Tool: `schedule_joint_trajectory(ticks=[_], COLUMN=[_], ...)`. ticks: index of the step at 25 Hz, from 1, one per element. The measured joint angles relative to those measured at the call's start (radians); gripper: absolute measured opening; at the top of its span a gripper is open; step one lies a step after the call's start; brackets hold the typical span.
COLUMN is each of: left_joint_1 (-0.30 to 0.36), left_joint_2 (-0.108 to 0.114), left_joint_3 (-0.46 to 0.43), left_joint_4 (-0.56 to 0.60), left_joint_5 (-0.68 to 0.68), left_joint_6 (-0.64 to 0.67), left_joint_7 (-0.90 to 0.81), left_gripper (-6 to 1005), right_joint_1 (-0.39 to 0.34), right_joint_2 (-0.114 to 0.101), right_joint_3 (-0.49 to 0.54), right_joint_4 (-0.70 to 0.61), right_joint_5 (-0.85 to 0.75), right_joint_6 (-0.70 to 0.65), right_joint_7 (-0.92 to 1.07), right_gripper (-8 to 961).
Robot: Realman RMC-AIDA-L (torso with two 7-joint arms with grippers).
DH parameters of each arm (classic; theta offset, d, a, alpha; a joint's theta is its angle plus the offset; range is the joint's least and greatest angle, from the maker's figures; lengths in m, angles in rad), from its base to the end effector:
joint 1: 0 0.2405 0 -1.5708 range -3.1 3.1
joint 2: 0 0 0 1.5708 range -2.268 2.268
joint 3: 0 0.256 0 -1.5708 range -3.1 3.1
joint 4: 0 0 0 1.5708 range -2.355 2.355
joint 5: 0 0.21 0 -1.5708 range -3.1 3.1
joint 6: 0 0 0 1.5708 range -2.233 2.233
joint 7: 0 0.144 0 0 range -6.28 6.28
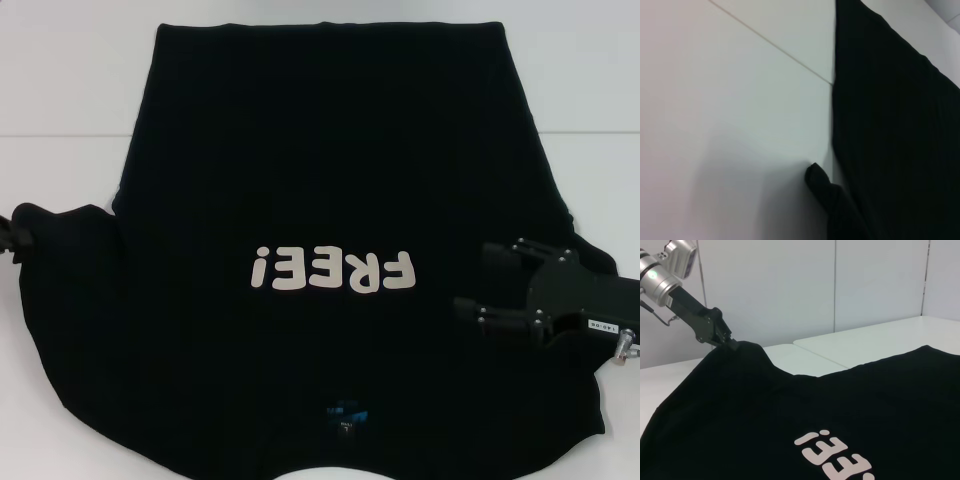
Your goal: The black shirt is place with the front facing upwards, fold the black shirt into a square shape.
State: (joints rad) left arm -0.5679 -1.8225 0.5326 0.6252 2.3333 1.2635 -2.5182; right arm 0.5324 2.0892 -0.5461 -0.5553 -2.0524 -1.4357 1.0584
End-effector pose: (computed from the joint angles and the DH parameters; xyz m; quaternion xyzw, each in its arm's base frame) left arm -0.3590 0.3736 0.1226 -0.6470 -0.6915 -0.1709 0.2719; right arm 0.2872 0.3337 -0.0092 -0.9404 0.1428 0.2150 0.2213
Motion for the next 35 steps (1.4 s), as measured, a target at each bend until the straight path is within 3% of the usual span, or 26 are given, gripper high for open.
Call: schedule_joint_trajectory(ticks=[8,13,20,21,22,29,33,34,35], left_joint_1=[-0.013,-0.048,-0.096,-0.096,-0.111,-0.131,-0.109,-0.093,-0.088], left_joint_2=[-0.022,-0.069,-0.133,-0.133,-0.158,-0.185,-0.183,-0.185,-0.186], left_joint_3=[0.004,0.019,0.155,0.155,0.182,0.188,0.156,0.131,0.127], left_joint_4=[0.022,0.109,0.169,0.169,0.155,0.052,0.020,0.012,0.011], left_joint_5=[-0.006,-0.002,-0.004,-0.004,-0.001,-0.096,-0.229,-0.283,-0.295], left_joint_6=[0.019,0.066,0.088,0.088,0.061,0.070,0.187,0.257,0.274], left_joint_7=[0.003,0.006,0.049,0.049,0.059,0.129,0.328,0.472,0.508], left_gripper=[8,11,15,15,16,173,282,310,337], right_joint_1=[0.005,0.003,0.000,0.000,0.000,-0.001,-0.001,-0.001,0.001], right_joint_2=[0.000,0.000,0.002,0.002,0.002,0.002,0.001,0.000,-0.002], right_joint_3=[-0.002,-0.005,-0.005,-0.004,-0.003,0.000,0.013,0.020,0.035], right_joint_4=[0.000,0.004,0.007,0.007,0.009,0.011,0.009,0.008,0.005], right_joint_5=[0.000,-0.001,-0.001,-0.001,-0.001,0.000,0.000,0.000,0.000], right_joint_6=[0.000,0.000,0.001,0.001,0.001,0.002,0.005,0.008,0.010], right_joint_7=[0.000,0.000,0.000,0.000,0.000,-0.005,0.012,0.027,0.063], right_gripper=[898,898,898,898,897,897,898,898,898])
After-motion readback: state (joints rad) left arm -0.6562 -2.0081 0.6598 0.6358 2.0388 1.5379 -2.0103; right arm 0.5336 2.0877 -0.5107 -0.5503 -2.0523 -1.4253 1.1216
